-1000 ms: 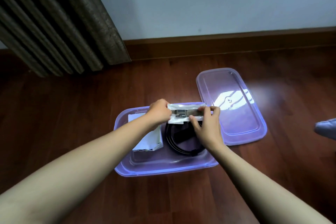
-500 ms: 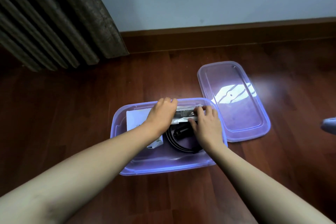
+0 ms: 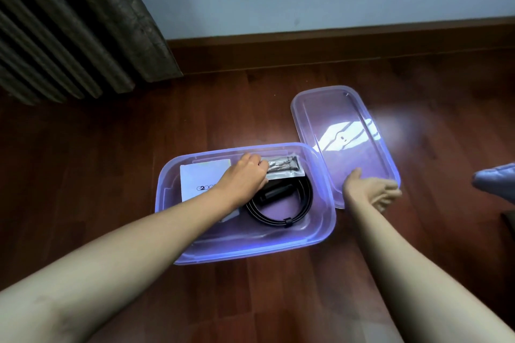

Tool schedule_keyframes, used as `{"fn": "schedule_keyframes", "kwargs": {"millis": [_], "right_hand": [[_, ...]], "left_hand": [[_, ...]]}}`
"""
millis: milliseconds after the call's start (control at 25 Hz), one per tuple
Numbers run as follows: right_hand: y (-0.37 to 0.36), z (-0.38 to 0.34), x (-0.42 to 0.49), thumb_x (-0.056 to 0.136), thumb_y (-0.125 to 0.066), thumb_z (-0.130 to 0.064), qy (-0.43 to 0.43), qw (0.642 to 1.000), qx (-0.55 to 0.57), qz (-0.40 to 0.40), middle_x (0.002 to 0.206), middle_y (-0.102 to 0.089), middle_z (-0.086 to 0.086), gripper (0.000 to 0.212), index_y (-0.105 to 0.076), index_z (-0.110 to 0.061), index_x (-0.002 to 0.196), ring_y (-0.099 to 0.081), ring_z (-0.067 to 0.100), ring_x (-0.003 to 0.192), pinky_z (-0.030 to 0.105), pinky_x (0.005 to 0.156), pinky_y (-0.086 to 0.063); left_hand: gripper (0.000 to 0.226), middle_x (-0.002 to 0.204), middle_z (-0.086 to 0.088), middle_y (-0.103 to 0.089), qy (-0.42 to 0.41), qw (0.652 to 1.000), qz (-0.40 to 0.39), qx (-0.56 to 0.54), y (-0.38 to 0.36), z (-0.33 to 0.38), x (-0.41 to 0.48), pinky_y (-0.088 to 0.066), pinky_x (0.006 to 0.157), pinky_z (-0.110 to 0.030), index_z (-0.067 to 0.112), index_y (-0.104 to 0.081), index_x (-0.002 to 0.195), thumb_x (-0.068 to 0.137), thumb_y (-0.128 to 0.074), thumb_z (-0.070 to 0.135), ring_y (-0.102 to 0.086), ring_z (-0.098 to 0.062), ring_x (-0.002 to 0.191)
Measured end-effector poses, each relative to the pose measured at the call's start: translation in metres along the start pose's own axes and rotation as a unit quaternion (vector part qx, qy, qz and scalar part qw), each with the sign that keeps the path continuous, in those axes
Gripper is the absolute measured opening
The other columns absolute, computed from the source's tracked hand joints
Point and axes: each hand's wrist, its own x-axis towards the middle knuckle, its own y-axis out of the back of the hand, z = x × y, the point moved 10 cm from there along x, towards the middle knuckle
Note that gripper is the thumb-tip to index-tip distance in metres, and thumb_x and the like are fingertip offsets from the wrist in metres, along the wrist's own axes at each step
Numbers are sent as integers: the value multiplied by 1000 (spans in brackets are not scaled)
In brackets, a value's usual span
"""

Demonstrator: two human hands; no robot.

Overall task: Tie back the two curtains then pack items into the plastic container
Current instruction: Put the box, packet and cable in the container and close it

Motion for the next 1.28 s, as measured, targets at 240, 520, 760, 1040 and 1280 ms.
{"fn": "schedule_keyframes", "kwargs": {"millis": [240,520,760,1040,1280], "right_hand": [[-29,41,-11,96,-44,-31,-116,978,13,-173,149,-30,16,58,-23,-3,143,-32,28,136,36,108,-28],[16,3,-7,95,-44,-12,-145,970,195,8,144,-37,22,49,-24,7,136,-38,35,131,32,103,-25],[25,-35,18,82,-50,-2,-87,886,456,9,93,-51,7,29,-47,-3,111,-51,18,72,28,69,-42],[0,-73,-8,88,-45,2,15,796,510,-326,66,-71,-7,23,-56,-12,103,-66,10,57,23,56,-55],[-14,-54,-73,95,-45,-12,167,880,232,-379,97,-66,0,30,-55,-16,123,-60,15,84,22,64,-48]], "left_hand": [[32,124,-15,-49,-2,1000,0,-1,-2,0,1,-37,97,-38,5,-47,120,97,-42,26,-41,-32,120],[35,121,-15,-52,4,1000,-9,3,-1,-3,3,-37,95,-38,5,-50,118,95,-46,31,-44,-32,118],[29,90,-12,-68,33,941,212,-262,60,-40,-8,-45,76,-31,6,-65,96,89,-49,28,-63,-26,83],[59,102,-12,-62,253,502,184,-806,65,-129,-29,-51,77,-37,8,-48,124,97,-22,53,-63,-24,87],[18,105,-5,-67,270,652,259,-659,26,-142,-122,-47,95,-45,22,-61,107,91,-56,25,-62,-27,102]]}}
